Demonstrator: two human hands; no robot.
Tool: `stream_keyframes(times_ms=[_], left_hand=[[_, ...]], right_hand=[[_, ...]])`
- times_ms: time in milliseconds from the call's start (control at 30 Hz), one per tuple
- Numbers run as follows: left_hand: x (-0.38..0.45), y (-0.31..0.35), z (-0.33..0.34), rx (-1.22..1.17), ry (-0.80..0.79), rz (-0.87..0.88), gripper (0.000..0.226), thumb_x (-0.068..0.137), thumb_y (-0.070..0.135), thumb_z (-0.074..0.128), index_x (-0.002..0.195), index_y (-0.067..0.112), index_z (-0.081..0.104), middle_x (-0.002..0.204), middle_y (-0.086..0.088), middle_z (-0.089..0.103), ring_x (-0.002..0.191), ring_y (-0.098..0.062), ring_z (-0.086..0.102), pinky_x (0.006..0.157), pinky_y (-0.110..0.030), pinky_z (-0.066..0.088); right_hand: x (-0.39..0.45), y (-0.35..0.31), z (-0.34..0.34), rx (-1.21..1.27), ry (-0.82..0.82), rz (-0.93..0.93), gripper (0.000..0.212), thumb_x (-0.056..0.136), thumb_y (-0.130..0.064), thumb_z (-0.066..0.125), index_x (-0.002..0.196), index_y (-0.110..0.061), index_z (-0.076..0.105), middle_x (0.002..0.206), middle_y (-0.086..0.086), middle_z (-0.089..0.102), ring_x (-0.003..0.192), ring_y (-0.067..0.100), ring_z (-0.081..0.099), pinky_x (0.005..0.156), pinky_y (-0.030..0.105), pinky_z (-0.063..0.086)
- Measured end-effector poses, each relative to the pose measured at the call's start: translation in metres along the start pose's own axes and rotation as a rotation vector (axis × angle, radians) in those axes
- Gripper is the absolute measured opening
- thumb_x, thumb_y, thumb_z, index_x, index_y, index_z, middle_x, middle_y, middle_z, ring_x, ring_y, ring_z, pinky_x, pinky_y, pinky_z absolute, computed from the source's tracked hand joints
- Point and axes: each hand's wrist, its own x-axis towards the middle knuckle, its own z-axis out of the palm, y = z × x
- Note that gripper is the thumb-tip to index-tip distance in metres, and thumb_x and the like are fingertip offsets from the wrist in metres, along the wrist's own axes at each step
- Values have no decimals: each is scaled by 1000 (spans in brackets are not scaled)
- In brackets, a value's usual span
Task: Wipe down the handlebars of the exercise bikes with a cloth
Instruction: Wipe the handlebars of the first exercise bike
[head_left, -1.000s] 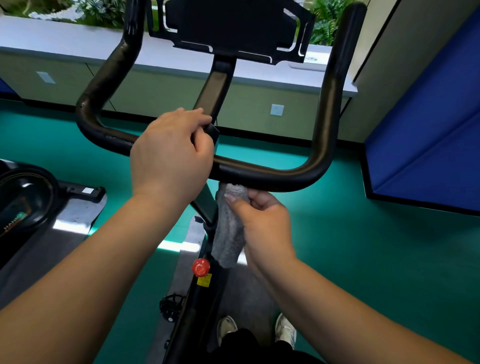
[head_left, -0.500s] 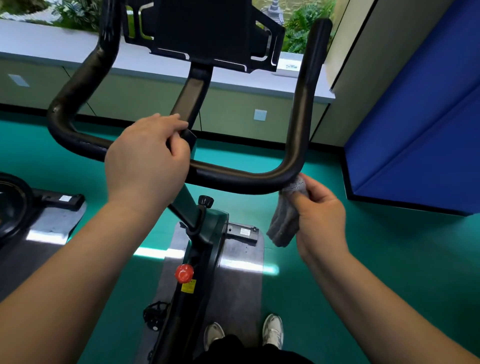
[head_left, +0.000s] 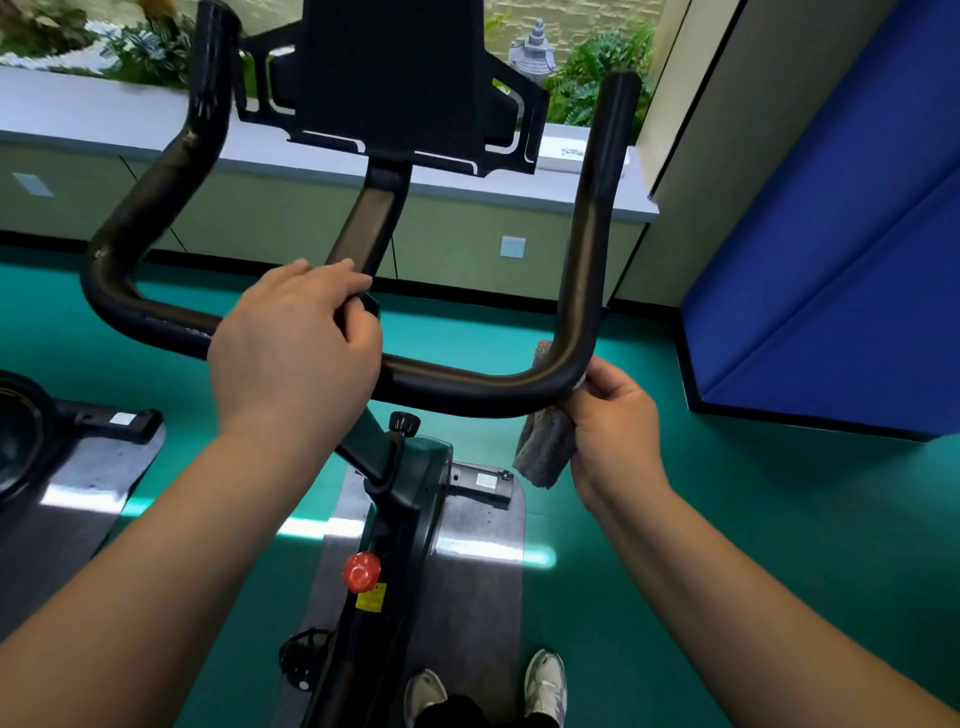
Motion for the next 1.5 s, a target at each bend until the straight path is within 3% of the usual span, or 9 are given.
stream_keyframes(times_ms=[200,333,600,767,933,1033,1100,1300,1500], left_hand=[[-1,-1,0,-13,12,5,30,90,23,50,112,27,69,123,12,64,127,-13,48,100,-35,41],[-1,1,1,-13,15,10,29,89,22,51,111,25,70,122,11,65,126,-15,49,98,-37,43],[-2,4,0,-1,11,-1,29,88,21,52,110,25,71,121,10,65,126,-15,50,96,-38,44],[-2,4,-1,3,13,0,29,87,20,53,109,24,71,121,9,65,125,-16,51,95,-39,45],[-3,4,-1,8,21,10,28,87,20,55,109,24,71,120,9,66,124,-17,52,94,-40,46],[-3,3,-1,11,9,18,29,86,19,55,110,24,71,120,9,66,124,-17,52,94,-39,46],[-3,3,-2,14,8,30,28,86,18,56,110,22,71,120,7,66,125,-19,52,95,-41,46],[2,17,8,29,-63,181,35,81,25,48,104,19,73,123,-1,65,121,-26,55,106,-48,37],[-1,55,24,-84,-164,356,30,88,23,58,116,18,67,132,-1,59,124,-23,52,105,-35,35]], right_hand=[[24,-21,-5,-5,65,-5,28,89,9,53,97,-11,71,78,1,68,69,11,57,63,22,50],[19,-14,-10,-81,0,3,20,91,2,56,103,-3,70,83,4,68,74,12,57,69,25,48],[-8,-13,-27,-187,-49,-13,23,84,5,63,96,-11,74,86,0,73,76,8,64,72,21,50],[19,-43,-16,-44,95,-51,20,87,-3,64,105,-7,71,101,13,71,89,21,64,93,42,51],[23,-76,-6,-280,8,-273,26,86,-8,67,108,-22,72,106,-4,72,97,7,67,90,26,53],[11,-70,-1,-505,-31,-410,26,84,-10,69,95,-33,71,105,-2,66,92,-3,60,85,12,46],[1,-64,-4,-527,-45,-456,22,83,-10,70,95,-28,72,102,0,64,91,-2,59,81,8,42],[-7,-62,-26,-441,-53,-334,27,87,-7,65,92,-32,70,94,-13,70,91,0,63,85,18,49],[25,-70,-55,-438,57,-283,21,93,-12,58,104,-27,66,98,-9,70,89,4,64,81,23,51]])
